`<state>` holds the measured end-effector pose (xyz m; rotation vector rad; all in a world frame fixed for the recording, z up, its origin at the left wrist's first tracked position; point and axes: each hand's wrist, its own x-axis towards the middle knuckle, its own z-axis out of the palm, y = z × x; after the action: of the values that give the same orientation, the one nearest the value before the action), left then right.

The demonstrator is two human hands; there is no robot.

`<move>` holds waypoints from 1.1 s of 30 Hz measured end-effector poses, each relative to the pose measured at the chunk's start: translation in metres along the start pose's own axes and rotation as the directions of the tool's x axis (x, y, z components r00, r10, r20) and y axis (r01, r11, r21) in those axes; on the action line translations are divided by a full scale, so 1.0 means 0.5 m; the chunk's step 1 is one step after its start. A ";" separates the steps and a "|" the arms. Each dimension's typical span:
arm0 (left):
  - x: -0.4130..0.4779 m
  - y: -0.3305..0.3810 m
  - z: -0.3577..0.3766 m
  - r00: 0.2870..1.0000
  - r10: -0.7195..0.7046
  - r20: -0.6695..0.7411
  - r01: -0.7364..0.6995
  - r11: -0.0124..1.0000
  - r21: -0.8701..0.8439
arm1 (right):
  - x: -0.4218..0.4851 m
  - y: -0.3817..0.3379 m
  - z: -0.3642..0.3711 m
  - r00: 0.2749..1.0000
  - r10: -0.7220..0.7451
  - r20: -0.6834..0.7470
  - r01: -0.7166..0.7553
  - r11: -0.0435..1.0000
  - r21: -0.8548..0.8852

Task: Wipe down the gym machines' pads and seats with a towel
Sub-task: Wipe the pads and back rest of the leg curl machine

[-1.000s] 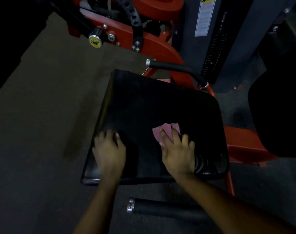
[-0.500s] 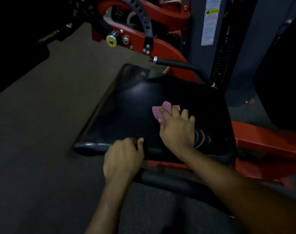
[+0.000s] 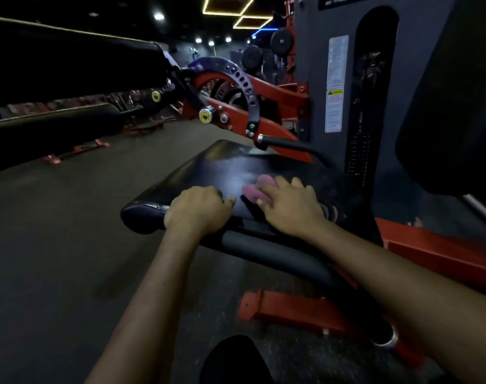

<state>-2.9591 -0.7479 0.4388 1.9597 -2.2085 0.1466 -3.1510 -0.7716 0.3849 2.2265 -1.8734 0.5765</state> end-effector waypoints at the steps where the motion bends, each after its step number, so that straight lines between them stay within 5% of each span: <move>1: -0.002 0.001 -0.004 1.000 -0.004 0.006 0.004 1.000 -0.002 | -0.022 0.008 -0.009 0.998 -0.056 0.000 0.056 0.998 0.000; 15: -0.005 0.014 -0.014 0.992 -0.121 -0.027 0.119 0.990 -0.080 | 0.041 -0.006 0.010 0.983 -0.184 -0.020 0.185 0.982 0.031; 25: -0.007 0.025 -0.020 0.990 -0.138 -0.023 0.133 0.980 -0.150 | -0.105 0.148 0.013 0.991 0.024 -0.134 -0.038 0.995 -0.098; 33: -0.011 0.027 -0.022 0.994 -0.106 0.016 0.107 0.988 -0.109 | 0.062 0.153 0.016 0.986 0.135 0.102 -0.137 0.990 0.010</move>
<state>-2.9710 -0.7385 0.4492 2.0167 -2.0644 -0.0001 -3.2199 -0.8174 0.3812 2.1891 -2.0914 0.5113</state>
